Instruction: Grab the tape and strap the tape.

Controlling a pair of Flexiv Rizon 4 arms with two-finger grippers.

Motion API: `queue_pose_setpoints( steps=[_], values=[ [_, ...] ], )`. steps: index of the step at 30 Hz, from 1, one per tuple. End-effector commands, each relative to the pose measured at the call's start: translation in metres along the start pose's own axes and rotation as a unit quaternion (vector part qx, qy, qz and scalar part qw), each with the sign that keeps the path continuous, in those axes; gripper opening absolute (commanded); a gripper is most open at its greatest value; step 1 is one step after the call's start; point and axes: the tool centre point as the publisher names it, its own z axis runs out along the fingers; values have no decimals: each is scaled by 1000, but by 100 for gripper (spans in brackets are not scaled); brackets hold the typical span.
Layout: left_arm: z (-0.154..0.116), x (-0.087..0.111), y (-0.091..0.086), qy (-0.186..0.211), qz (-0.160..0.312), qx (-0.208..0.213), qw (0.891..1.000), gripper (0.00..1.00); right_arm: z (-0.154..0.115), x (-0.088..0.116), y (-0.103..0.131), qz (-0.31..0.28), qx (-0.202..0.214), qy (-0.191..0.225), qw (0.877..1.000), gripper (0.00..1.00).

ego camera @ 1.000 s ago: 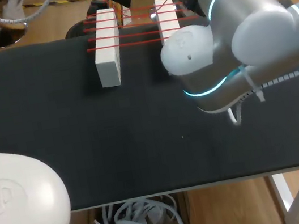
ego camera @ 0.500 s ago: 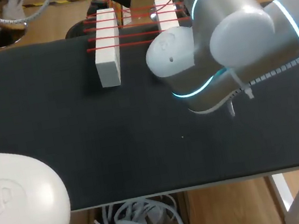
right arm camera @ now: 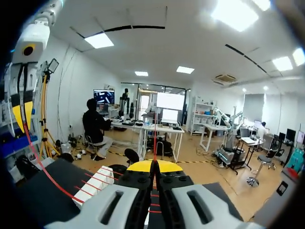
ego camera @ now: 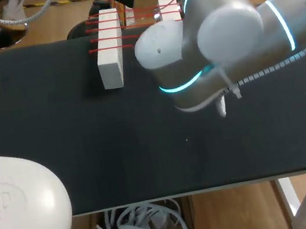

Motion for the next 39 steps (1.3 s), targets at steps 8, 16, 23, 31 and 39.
queue_pose_setpoints(
  steps=[8,16,23,31,39],
  values=[
    [-1,0,0,1,0,-2,1000,0,0,2,27,-282,9,16,959,0],
    [-1,0,0,1,0,-2,1000,0,-14,11,28,-440,-15,-17,898,0],
    [-1,0,0,1,0,-2,1000,0,-16,21,31,-552,-35,-43,832,0],
    [-1,0,0,1,0,-2,1000,0,-16,35,37,-645,-43,-60,761,0],
    [-1,0,0,1,0,-2,1000,0,-24,52,44,-700,-30,-31,713,0]
  ],
)
